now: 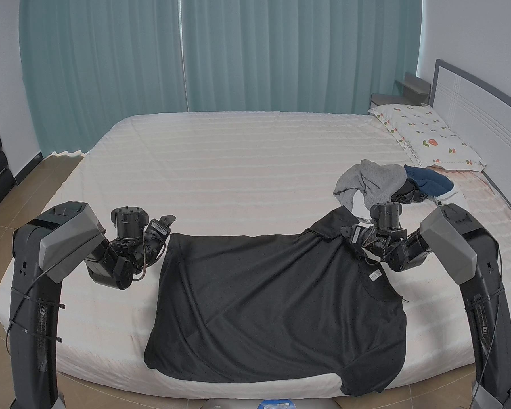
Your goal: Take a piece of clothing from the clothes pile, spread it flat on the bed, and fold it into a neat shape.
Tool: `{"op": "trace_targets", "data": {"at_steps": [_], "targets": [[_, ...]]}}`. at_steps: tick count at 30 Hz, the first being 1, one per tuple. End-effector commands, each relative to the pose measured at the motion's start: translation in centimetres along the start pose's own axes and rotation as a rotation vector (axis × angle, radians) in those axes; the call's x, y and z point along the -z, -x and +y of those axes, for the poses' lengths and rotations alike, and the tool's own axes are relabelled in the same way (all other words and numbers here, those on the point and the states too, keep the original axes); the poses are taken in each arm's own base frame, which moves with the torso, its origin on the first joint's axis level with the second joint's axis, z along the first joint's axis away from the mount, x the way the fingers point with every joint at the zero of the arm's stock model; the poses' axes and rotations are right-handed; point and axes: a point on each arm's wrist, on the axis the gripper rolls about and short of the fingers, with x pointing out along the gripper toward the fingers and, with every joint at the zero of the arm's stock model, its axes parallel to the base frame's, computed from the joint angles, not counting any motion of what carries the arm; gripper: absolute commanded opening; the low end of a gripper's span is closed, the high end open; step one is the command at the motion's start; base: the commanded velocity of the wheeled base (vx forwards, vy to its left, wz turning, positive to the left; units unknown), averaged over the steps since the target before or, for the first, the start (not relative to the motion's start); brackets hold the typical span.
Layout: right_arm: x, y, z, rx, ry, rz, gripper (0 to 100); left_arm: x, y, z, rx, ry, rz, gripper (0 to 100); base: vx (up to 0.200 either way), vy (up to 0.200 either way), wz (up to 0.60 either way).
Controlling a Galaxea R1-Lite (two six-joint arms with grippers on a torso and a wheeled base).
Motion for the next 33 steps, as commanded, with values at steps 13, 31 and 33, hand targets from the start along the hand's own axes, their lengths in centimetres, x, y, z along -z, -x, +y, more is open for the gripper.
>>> {"op": "trace_targets", "data": {"at_steps": [13,31,33], "targets": [[2.3,1.0,-2.0,0.025,0.166,0.106,100,0.1,-0.1,0.1,-0.003,0.000,0.002,100,0.000,0.000,0.00],[-1.3,-1.0,-7.7,0.157,0.059,-0.024,100,0.1,-0.1,0.1,-0.002,0.000,0.003,100,0.000,0.000,0.00],[-2.6,-0.6,-6.7,0.127,-0.044,-0.057,100,0.1,-0.1,0.1,-0.002,0.000,0.003,100,0.000,0.000,0.00]]}}
